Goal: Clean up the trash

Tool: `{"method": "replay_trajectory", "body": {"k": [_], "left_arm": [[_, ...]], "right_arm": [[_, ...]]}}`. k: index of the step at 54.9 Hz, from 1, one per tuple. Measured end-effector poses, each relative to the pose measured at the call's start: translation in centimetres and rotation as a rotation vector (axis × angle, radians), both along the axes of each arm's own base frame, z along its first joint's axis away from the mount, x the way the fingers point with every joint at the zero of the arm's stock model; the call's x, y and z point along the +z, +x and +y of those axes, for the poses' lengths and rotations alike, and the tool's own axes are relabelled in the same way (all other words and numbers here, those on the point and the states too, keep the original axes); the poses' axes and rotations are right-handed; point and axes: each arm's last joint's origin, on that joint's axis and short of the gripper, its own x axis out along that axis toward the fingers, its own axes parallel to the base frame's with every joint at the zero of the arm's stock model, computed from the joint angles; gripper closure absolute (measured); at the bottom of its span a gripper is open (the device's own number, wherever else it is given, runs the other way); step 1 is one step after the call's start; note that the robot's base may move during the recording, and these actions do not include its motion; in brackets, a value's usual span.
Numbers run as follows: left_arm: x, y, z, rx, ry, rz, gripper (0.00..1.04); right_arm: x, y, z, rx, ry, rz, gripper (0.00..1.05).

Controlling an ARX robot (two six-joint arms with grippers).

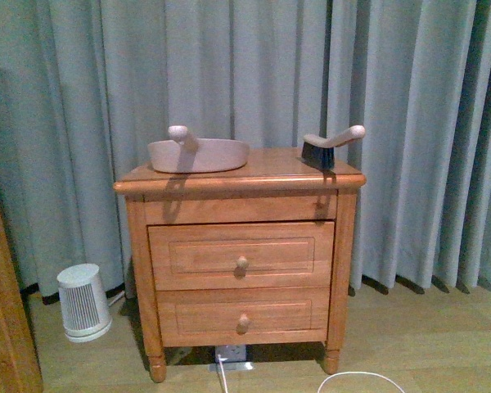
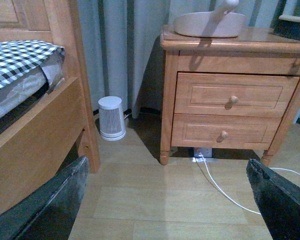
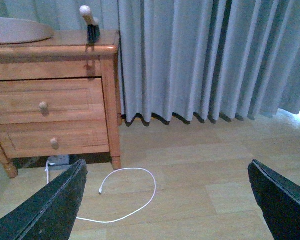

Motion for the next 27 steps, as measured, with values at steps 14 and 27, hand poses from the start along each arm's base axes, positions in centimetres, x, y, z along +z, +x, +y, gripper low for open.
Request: {"method": "replay_trajectory", "body": {"k": [14,27], "left_arm": [[0.0,0.0,0.0,0.0,0.0,0.0,0.08],[0.0,0.0,0.0,0.0,0.0,0.0,0.08]], "right_arm": [[0.0,0.0,0.0,0.0,0.0,0.0,0.07],[0.0,0.0,0.0,0.0,0.0,0.0,0.07]]}}
